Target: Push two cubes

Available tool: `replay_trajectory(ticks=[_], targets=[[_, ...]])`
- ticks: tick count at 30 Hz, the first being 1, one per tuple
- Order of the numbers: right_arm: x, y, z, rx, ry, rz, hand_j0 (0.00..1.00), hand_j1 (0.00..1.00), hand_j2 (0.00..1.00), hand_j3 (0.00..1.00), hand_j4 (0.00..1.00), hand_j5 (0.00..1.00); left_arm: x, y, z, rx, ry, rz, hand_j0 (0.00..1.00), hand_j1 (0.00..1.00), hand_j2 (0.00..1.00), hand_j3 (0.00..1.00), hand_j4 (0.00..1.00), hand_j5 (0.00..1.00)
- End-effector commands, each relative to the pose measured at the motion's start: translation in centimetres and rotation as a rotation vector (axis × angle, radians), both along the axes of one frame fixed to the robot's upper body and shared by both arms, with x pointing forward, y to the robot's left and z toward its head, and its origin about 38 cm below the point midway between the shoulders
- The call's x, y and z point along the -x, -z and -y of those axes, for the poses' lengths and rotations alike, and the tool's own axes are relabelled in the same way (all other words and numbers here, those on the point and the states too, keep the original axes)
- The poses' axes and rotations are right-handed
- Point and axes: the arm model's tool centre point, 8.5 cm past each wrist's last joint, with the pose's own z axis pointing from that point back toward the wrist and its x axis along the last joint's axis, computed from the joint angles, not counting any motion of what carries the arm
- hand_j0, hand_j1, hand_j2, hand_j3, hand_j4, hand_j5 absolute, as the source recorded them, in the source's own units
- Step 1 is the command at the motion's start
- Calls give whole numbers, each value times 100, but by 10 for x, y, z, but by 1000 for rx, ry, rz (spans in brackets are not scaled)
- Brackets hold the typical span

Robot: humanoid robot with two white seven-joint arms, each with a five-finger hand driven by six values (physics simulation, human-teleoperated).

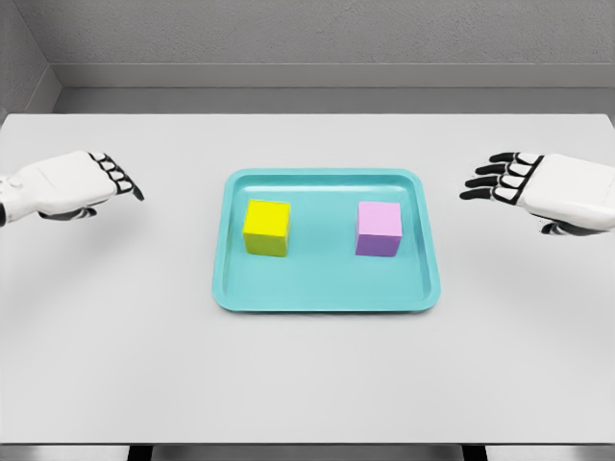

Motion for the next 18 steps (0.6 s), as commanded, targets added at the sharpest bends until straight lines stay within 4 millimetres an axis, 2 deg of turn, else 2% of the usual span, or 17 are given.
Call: replay_trajectory(ticks=[1, 2, 3, 5, 8, 9, 10, 12, 16, 18], targets=[[3, -1, 10, 41, 28, -66, 100, 100, 100, 100, 100, 100, 1, 3, 1, -3, 1, -11, 71, 71, 71, 71, 71, 71], [3, -1, 10, 41, 28, -66, 100, 100, 100, 100, 100, 100, 1, 3, 1, -3, 1, -11, 71, 71, 71, 71, 71, 71], [-2, -6, 0, -61, 12, -12, 100, 100, 100, 100, 100, 100, 0, 4, 2, -2, 2, -14, 71, 71, 71, 71, 71, 71], [0, -9, -4, -124, -4, 24, 100, 100, 100, 100, 100, 100, 0, 10, 8, -11, 13, -30, 72, 72, 72, 72, 72, 72], [-12, -15, -7, 116, -6, 10, 99, 99, 99, 99, 99, 99, -4, 17, 31, 3, 49, -44, 72, 72, 72, 72, 72, 72], [-19, -7, -20, 157, -24, -14, 97, 97, 97, 97, 97, 97, -7, 19, 41, 3, 66, -51, 72, 72, 72, 72, 72, 72], [-26, -7, -21, 233, -12, -16, 87, 87, 87, 87, 87, 87, -7, 24, 55, 9, 91, -64, 72, 72, 72, 72, 72, 72], [-28, -4, -19, 291, -4, -5, 83, 83, 83, 83, 83, 83, -11, 24, 72, 19, 124, -64, 72, 72, 72, 72, 72, 72], [-34, 2, -14, 239, 22, -51, 76, 76, 76, 76, 76, 76, -14, 27, 92, 31, 158, -71, 72, 72, 72, 72, 72, 72], [-40, 24, -16, 199, 31, -114, 68, 68, 68, 68, 68, 68, -14, 28, 100, 42, 170, -71, 72, 72, 72, 72, 72, 72]])
